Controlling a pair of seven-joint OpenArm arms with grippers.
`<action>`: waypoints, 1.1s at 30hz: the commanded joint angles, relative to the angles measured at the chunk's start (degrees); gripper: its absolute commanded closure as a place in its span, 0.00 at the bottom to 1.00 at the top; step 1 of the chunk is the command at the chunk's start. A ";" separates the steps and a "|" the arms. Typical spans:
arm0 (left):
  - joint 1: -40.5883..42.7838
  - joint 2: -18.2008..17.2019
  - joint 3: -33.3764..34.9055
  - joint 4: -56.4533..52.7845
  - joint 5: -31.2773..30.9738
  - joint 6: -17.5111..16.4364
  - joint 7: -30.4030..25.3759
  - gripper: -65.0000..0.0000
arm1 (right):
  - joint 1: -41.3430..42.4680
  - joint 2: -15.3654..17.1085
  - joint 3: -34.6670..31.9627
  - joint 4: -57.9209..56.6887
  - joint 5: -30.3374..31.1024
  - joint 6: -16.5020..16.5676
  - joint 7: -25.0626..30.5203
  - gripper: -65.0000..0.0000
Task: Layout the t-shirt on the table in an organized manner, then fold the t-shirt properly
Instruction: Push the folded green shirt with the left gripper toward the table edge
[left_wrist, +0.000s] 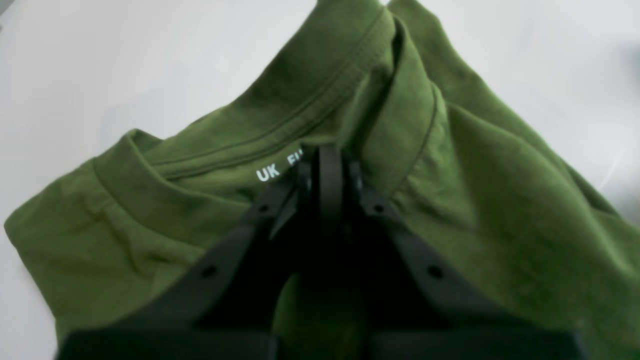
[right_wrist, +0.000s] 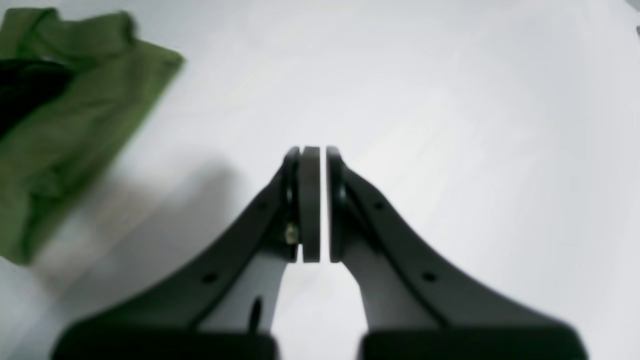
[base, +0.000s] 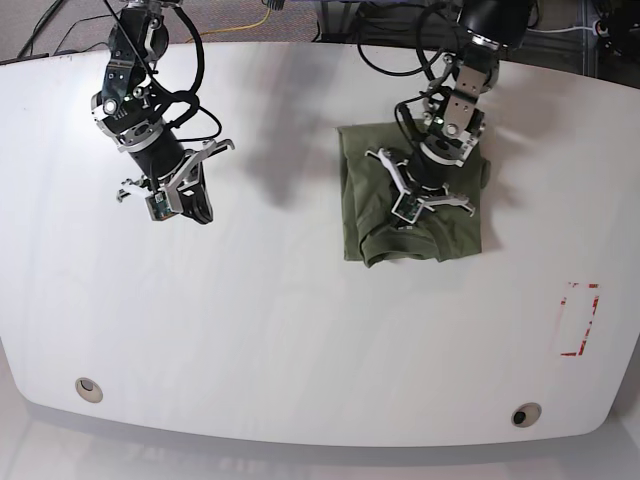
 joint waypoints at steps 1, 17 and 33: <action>0.97 -1.46 -3.01 1.18 0.60 -0.56 2.37 1.00 | 0.11 0.21 0.06 2.01 1.10 0.21 1.65 0.98; 2.90 2.32 -11.36 13.40 0.95 -6.18 2.64 1.00 | 0.02 0.21 -0.03 2.10 1.10 0.21 1.48 0.98; 6.24 12.08 -6.70 13.13 1.12 -0.03 2.64 1.00 | 0.11 0.21 -0.03 2.10 1.10 0.21 1.48 0.98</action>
